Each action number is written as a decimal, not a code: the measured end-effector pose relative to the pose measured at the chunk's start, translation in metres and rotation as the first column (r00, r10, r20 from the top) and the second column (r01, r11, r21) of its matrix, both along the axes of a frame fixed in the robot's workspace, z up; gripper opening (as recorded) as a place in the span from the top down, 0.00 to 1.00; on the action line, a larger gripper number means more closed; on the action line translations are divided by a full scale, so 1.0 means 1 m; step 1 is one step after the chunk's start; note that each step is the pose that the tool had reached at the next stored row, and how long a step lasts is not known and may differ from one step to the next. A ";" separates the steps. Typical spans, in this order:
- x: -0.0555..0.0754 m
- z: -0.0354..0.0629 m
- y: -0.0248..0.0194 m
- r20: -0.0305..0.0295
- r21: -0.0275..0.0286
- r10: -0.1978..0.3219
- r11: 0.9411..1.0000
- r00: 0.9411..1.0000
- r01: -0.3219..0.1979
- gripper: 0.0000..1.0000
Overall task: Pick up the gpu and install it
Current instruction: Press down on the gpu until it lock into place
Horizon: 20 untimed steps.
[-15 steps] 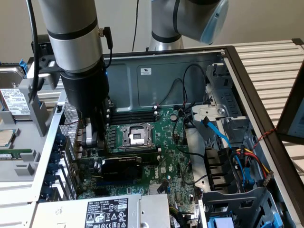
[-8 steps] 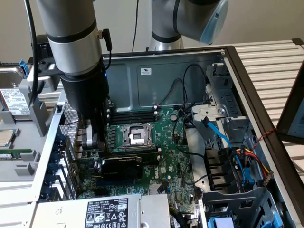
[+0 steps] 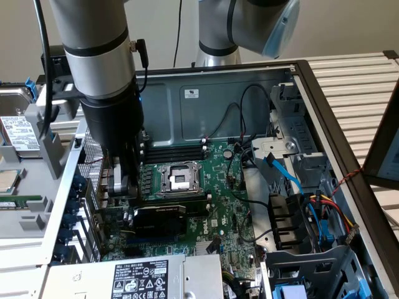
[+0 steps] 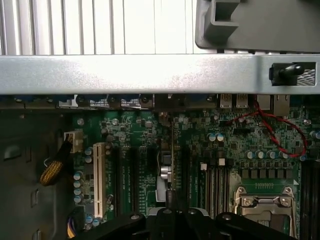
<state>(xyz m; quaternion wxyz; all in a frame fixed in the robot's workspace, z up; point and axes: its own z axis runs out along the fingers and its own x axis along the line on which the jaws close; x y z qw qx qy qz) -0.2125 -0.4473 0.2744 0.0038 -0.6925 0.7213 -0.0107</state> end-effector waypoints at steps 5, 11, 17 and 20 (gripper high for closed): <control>0.001 0.0002 -0.0002 -0.012 0.000 0.004 1.000 1.000 -0.004 0.89; 0.003 0.0001 -0.0003 -0.012 0.000 0.007 1.000 1.000 -0.007 0.89; 0.003 -0.0006 -0.0003 -0.012 0.000 0.012 1.000 1.000 -0.012 0.89; 0.003 -0.0012 -0.0003 -0.013 0.000 0.014 1.000 1.000 -0.014 0.89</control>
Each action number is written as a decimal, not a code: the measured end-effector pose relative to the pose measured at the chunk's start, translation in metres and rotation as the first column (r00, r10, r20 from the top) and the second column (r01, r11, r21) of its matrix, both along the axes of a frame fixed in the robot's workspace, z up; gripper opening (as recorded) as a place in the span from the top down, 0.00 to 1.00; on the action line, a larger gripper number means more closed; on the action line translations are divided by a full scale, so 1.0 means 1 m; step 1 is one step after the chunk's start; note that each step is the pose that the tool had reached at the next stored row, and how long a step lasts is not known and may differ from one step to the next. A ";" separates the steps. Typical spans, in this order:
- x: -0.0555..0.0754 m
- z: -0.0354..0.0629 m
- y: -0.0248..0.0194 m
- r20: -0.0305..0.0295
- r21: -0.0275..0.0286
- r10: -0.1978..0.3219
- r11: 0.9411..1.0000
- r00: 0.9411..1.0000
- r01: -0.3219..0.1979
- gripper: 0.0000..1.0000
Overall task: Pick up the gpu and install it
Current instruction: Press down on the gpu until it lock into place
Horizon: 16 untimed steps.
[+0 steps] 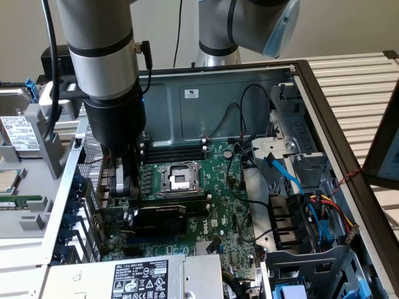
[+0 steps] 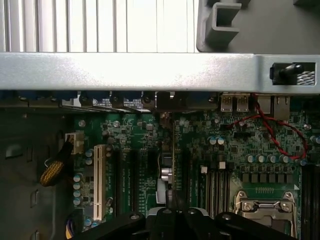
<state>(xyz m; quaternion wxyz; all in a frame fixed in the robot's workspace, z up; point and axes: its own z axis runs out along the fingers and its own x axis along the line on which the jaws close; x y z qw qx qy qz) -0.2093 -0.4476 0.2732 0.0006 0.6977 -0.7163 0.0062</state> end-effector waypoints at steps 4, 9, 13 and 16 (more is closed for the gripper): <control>0.000 -0.0008 0.0000 -0.001 0.000 0.003 1.000 1.000 -0.003 0.89; 0.000 -0.0015 0.0000 -0.003 0.000 0.005 1.000 1.000 -0.005 0.89; 0.000 -0.0016 0.0000 -0.004 0.000 0.008 1.000 1.000 -0.008 0.89; 0.000 -0.0017 -0.0002 -0.004 0.000 0.011 1.000 1.000 -0.011 0.89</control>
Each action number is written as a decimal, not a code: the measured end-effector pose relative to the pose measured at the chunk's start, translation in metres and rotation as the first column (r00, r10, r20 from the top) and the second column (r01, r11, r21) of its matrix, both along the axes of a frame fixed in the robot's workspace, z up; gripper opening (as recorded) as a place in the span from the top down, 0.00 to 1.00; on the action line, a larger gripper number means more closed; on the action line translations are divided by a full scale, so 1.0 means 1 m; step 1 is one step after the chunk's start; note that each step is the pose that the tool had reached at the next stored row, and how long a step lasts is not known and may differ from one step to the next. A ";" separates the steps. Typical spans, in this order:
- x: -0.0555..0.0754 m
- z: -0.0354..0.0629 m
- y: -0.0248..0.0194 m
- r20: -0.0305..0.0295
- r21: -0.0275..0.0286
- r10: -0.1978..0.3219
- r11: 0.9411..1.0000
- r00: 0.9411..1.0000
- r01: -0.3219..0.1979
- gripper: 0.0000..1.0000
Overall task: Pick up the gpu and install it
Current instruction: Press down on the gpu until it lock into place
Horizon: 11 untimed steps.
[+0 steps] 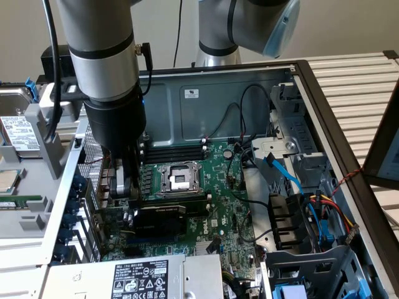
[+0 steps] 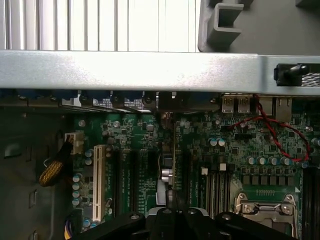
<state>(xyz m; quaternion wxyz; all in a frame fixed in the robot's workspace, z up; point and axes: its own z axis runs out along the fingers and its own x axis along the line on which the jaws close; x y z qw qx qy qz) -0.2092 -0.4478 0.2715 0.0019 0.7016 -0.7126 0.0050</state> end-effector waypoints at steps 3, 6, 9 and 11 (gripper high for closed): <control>0.000 0.0000 -0.0004 0.000 0.000 0.004 1.000 1.000 -0.004 0.89; 0.000 0.0001 -0.0006 0.000 0.000 0.007 1.000 1.000 -0.007 0.89; 0.000 0.0001 -0.0015 -0.001 0.000 0.010 1.000 1.000 -0.010 0.89; 0.000 0.0001 -0.0018 -0.001 0.000 0.011 1.000 1.000 -0.011 0.89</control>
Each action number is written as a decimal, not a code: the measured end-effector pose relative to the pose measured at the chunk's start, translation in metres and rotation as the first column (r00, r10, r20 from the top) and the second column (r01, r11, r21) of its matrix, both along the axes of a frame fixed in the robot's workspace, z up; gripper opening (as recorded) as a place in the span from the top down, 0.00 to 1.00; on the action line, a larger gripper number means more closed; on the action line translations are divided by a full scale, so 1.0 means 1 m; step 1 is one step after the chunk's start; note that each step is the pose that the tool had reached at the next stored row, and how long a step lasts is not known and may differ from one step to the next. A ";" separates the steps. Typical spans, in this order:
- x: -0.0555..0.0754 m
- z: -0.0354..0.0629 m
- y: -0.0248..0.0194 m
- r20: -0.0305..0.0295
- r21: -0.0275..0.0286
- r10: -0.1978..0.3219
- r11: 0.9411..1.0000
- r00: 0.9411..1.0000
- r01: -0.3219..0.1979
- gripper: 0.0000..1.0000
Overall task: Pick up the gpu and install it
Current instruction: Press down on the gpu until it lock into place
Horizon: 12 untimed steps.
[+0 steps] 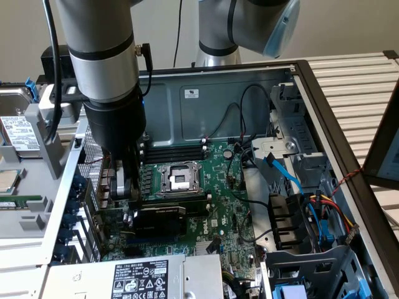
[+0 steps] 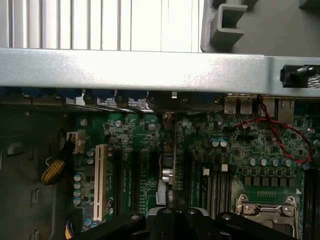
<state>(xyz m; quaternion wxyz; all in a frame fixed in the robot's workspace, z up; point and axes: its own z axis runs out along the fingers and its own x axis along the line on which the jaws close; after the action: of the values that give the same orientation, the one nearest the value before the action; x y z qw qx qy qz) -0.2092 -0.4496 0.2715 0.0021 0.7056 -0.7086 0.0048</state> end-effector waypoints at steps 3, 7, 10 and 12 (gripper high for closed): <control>0.000 0.0000 -0.0004 0.000 0.000 0.002 1.000 1.000 -0.002 0.89; 0.000 0.0000 -0.0007 0.000 0.000 0.003 1.000 1.000 -0.003 0.89; 0.001 0.0000 -0.0006 0.000 0.000 0.003 1.000 1.000 -0.003 0.89; 0.001 0.0000 -0.0006 0.000 0.000 0.003 1.000 1.000 -0.003 0.89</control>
<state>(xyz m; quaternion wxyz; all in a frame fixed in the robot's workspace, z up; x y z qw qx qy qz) -0.2087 -0.4503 0.2715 0.0022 0.7068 -0.7074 0.0047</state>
